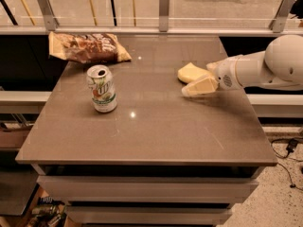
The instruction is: Pick sponge
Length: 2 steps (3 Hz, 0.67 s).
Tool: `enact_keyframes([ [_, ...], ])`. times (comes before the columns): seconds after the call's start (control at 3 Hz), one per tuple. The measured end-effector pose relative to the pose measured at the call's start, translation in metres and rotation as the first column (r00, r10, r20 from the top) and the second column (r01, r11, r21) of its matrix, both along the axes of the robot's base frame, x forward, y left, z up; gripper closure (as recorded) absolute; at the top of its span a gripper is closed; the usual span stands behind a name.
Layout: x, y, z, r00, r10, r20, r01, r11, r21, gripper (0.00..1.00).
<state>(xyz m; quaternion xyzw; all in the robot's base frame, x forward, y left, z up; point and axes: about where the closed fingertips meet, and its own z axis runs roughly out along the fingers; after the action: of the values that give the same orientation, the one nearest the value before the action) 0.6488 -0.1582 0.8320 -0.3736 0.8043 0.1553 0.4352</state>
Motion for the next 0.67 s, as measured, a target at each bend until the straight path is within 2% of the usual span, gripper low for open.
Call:
enact_keyframes([
  [0.67,0.0001,0.0044,-0.0009,1.0,0.007,-0.002,-0.007,1.0,0.001,0.65],
])
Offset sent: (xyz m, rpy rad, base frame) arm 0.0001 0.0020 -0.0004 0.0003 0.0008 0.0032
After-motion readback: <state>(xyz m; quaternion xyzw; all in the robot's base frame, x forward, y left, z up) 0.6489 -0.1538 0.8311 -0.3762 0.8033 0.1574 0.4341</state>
